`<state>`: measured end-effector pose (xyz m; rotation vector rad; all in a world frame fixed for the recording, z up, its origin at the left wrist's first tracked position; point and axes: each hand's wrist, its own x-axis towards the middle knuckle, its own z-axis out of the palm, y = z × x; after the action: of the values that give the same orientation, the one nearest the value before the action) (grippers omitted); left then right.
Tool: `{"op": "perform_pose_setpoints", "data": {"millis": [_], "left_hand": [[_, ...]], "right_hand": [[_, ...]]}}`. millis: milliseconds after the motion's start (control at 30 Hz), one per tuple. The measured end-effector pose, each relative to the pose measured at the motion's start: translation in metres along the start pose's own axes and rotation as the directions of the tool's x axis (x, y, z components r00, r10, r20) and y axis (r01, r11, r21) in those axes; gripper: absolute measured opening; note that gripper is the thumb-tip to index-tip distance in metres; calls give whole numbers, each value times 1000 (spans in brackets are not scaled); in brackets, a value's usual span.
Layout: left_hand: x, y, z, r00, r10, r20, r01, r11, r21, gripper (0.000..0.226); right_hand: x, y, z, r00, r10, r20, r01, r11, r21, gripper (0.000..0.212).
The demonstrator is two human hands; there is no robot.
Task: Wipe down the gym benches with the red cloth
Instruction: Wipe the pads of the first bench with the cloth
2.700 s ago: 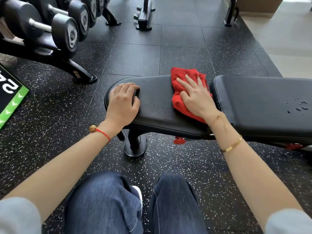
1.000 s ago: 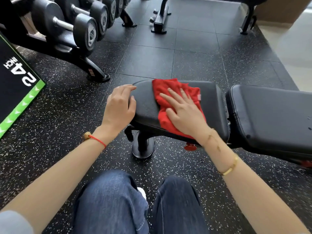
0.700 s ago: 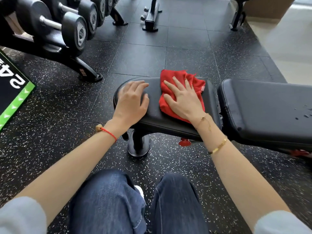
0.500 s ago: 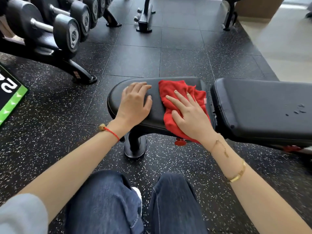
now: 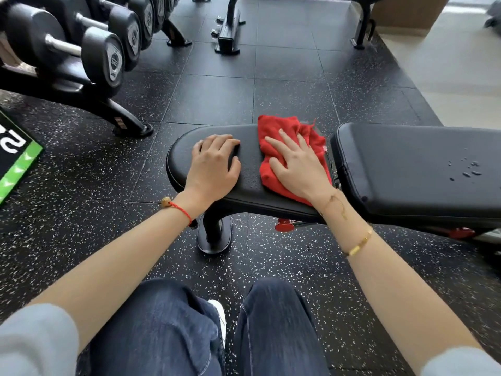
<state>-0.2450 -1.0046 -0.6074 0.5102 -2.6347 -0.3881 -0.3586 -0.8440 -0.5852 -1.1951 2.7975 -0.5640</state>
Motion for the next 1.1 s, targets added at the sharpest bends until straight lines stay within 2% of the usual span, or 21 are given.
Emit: {"op": "perform_pose_setpoints", "data": {"millis": [133, 267, 367, 433, 600, 667, 800, 967, 1033, 1100], "left_hand": [[-1, -1, -1, 1000, 4, 7, -4, 1000, -12, 40], [-1, 0, 0, 1000, 2, -2, -2, 1000, -11, 40], [-1, 1, 1, 1000, -4, -15, 4, 1000, -15, 39], [-1, 2, 1, 1000, -3, -23, 2, 1000, -12, 39], [-1, 2, 2, 1000, -5, -25, 5, 1000, -16, 38], [-1, 1, 1, 1000, -2, -17, 1, 1000, -22, 39], [-2, -1, 0, 1000, 7, 0, -7, 999, -35, 39], [-5, 0, -2, 999, 8, -36, -9, 1000, -23, 36], [-5, 0, -2, 999, 3, -54, -5, 1000, -28, 34], [-5, 1, -2, 997, -12, -77, 9, 999, -39, 33]], "right_hand": [[-29, 21, -5, 999, -41, -9, 41, 998, 49, 50], [-6, 36, -11, 998, 69, 7, -69, 993, 91, 50], [23, 25, -10, 993, 115, 23, -115, 993, 36, 50], [29, 14, -7, 996, 81, 35, -80, 997, -12, 51], [-13, -7, 4, 991, -132, 25, 132, 991, -23, 51], [-32, 0, 2, 990, -142, 0, 142, 990, -13, 51], [-37, 17, -5, 999, -48, -15, 49, 998, 44, 51], [18, 19, -12, 986, 164, -2, -164, 986, 22, 50], [33, 8, -8, 987, 162, 14, -162, 987, -16, 50], [34, -7, 0, 996, 81, 32, -81, 996, -22, 50]]}}
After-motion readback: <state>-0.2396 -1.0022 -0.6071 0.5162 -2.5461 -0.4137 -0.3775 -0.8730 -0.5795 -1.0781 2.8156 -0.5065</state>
